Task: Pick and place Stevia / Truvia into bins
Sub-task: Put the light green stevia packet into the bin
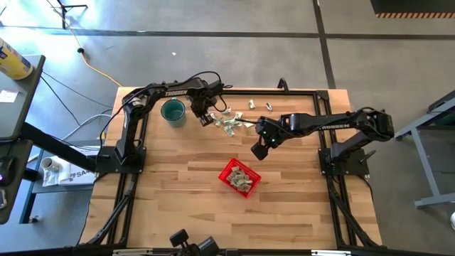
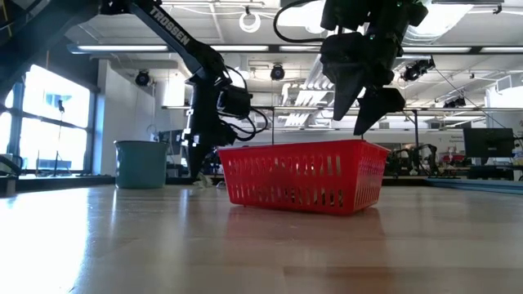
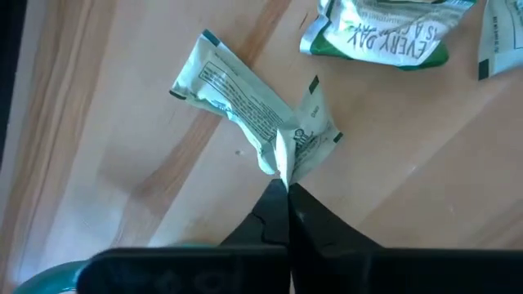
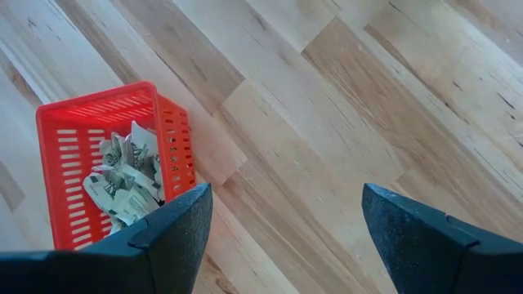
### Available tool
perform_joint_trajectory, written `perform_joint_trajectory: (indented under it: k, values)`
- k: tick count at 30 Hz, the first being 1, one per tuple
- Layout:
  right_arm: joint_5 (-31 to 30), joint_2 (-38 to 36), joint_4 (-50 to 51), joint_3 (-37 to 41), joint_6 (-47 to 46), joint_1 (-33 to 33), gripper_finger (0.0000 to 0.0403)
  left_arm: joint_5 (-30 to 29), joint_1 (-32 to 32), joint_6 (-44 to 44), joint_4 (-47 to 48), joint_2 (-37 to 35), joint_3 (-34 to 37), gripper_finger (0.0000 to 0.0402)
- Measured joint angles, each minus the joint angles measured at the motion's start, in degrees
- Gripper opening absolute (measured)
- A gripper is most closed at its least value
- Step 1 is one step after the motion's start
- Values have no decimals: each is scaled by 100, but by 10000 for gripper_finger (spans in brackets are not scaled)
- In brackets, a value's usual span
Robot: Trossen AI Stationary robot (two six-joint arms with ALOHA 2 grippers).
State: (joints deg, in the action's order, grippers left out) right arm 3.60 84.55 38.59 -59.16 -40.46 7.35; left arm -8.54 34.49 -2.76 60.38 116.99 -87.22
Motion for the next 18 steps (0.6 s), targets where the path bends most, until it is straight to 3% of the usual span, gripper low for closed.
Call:
perform_joint_trajectory:
  k: [8,12,18]
  values:
    - [-31,-10,-24,0,75,-29,304,-21,-207,61,437,-40,-15,34]
    - [-437,-218,-31,0,26,-157,304,60,-583,134,526,-309,-15,25]
    - [-955,-719,475,-2,-449,-303,304,1093,-1408,333,73,-1130,-20,23]
